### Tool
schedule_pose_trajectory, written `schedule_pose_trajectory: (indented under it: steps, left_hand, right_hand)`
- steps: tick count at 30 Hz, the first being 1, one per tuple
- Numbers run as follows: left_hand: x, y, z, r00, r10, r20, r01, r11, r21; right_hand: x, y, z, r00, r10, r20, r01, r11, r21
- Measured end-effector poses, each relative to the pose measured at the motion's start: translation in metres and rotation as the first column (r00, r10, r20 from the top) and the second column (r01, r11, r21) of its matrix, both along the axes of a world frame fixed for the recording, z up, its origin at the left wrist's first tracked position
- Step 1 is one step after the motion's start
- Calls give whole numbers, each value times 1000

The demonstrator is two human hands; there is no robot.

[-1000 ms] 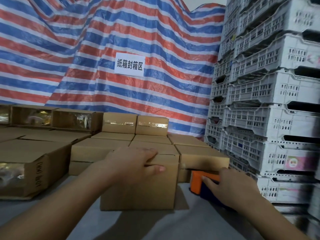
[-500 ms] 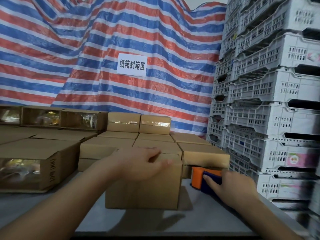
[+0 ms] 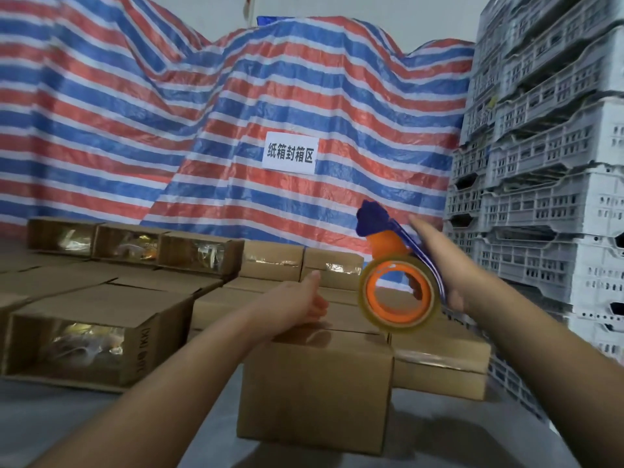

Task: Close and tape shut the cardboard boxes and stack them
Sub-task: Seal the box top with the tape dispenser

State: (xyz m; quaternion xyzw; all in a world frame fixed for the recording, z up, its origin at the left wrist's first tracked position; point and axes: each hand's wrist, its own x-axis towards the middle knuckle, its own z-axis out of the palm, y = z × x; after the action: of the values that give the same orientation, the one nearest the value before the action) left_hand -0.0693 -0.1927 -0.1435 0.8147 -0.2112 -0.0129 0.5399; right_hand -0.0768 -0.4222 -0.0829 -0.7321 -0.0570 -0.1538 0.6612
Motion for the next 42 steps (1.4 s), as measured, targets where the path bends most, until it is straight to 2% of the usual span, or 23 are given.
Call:
schedule_pose_trajectory:
  steps: [3,5,9,13,21,26,29,34,42]
  left_hand:
    - [3,0,3,989,-12,-149,-23,972,-234]
    - [7,2,3,979,-26,-202,-46,939,-342]
    - [17,8,-2,969,-44,-241,-80,873,-481]
    - [19,13,-3,952,-109,-285,-75,822,-565]
    - [16,18,1,907,-198,-372,-121,724,-679]
    - [23,22,1,878,-242,-412,-164,658,-735]
    - [25,23,-1,870,-273,-410,-175,607,-775]
    - [21,22,0,886,-227,-403,-169,652,-739]
    - [18,21,3,885,-230,-405,-170,650,-741]
  right_hand:
    - [17,27,5,994,95,-49,-99,991,-87]
    - [28,34,1,988,131,-75,-145,963,-225]
    - [35,40,0,984,155,-82,-175,896,-409]
    - [33,41,2,987,157,-40,-156,865,-477]
    - [32,47,5,990,123,-67,-140,883,-449]
    - [26,56,9,996,69,-62,-92,802,-590]
    - [25,60,10,995,63,-79,-97,795,-599]
    - [26,58,9,993,83,-81,-114,818,-564]
    - [23,61,10,988,95,-125,-149,819,-555]
